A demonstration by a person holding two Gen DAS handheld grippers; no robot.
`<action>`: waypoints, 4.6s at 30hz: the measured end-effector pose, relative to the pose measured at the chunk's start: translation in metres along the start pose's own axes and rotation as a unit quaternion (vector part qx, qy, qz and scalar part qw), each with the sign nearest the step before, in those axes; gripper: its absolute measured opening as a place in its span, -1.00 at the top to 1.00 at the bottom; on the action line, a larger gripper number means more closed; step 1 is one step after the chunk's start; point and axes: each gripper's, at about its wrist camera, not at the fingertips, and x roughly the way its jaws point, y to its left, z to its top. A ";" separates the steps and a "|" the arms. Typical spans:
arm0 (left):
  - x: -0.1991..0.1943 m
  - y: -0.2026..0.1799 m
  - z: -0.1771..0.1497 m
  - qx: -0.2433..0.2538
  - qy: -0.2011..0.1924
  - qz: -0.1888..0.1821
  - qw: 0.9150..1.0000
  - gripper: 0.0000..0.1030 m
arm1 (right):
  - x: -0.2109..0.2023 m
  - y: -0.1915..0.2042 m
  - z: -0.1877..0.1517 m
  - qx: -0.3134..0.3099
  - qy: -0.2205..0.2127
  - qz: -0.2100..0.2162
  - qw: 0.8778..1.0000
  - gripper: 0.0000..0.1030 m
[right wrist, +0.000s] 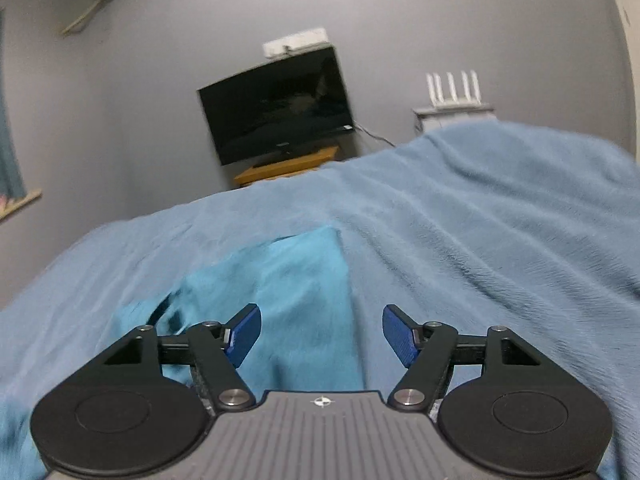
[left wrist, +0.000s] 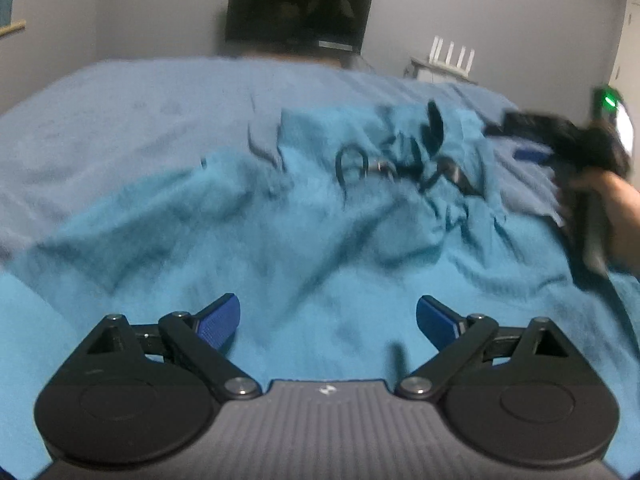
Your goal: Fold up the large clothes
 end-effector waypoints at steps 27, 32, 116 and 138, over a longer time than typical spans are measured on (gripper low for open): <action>0.007 0.012 -0.022 -0.017 -0.036 0.017 0.999 -0.93 | -0.184 -0.008 -0.030 -0.103 -0.078 0.201 0.971 0.94; -0.038 0.037 -0.025 -0.081 -0.098 0.025 0.992 -0.93 | -0.242 -0.018 -0.088 -0.115 -0.031 0.185 0.976 0.95; 0.005 -0.030 -0.045 0.111 0.015 0.025 0.993 -1.00 | -0.241 0.008 -0.155 -0.124 0.063 -0.023 0.990 -0.84; -0.011 -0.088 -0.086 0.184 -0.010 -0.040 0.982 -1.00 | -0.325 0.021 -0.188 -0.124 0.137 0.008 0.983 -0.98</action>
